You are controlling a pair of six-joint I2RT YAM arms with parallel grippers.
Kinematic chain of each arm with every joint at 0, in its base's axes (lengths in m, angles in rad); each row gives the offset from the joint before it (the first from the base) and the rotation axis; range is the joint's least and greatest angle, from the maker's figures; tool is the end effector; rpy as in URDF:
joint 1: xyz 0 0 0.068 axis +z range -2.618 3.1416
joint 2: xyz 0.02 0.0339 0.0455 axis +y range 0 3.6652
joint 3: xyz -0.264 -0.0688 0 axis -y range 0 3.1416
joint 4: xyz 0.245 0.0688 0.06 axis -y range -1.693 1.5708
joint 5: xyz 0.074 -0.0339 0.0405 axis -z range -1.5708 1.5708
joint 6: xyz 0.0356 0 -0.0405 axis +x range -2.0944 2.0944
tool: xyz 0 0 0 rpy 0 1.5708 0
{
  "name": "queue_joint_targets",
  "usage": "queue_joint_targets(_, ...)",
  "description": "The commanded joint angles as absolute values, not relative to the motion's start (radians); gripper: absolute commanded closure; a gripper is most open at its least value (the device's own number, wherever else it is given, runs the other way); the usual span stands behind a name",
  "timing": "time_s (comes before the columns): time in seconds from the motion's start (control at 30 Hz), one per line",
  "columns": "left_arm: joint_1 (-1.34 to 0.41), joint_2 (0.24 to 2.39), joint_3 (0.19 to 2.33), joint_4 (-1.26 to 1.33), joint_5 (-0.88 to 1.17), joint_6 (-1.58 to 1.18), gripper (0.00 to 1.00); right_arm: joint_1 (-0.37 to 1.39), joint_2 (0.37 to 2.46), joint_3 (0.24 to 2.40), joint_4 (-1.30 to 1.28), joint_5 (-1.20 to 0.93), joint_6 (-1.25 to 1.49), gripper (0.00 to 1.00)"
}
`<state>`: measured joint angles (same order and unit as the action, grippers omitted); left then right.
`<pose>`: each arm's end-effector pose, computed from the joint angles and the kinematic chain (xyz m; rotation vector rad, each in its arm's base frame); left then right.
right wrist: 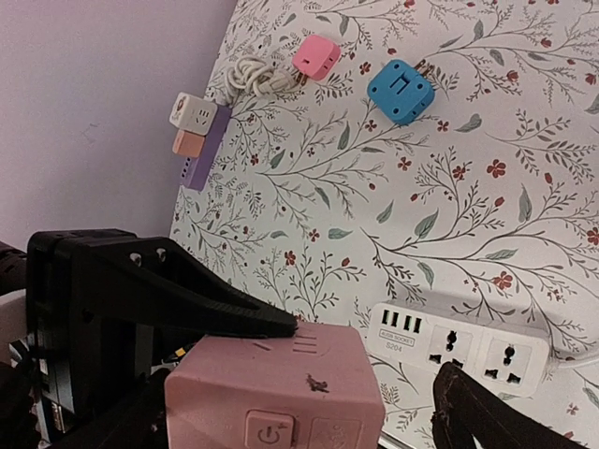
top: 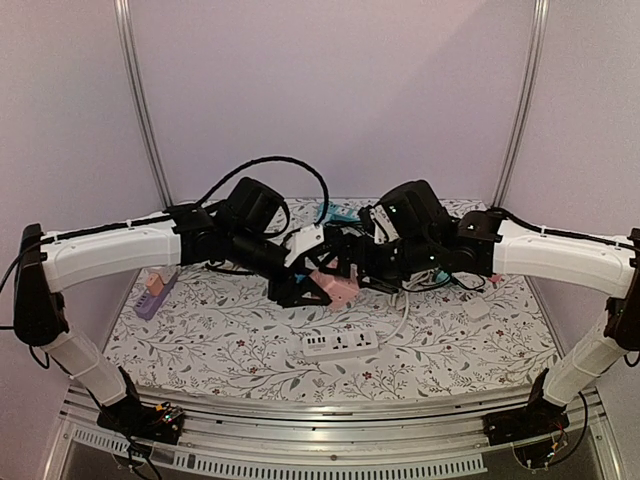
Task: Insert the plug
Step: Adjust the plug.
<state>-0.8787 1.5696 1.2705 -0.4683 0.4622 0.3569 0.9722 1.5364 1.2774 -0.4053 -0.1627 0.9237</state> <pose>0.2097 -0.2778 0.2891 1.5610 1.7891 -0.7960 0.1919 0.2916 0.3053 -0.1606 2.5080 1.1129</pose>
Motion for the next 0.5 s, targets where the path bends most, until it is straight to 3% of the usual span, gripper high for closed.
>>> queue_joint_targets(0.0, -0.865, 1.598, 1.293, -0.437, 0.426, 0.305, 1.0, 1.019, 1.53, 1.266, -0.312, -0.026, 0.981, 0.09)
queue_joint_targets(0.17, -0.865, 1.601, 1.292, -0.428, 0.399, 0.301, 1.0, 1.048, 1.531, 1.248, -0.301, 0.048, 1.042, 0.12)
queue_joint_targets(0.47, -0.865, 1.609, 1.293, -0.419, 0.389, 0.304, 1.0, 1.055, 1.609, 1.281, -0.266, -0.089, 1.079, 0.25)
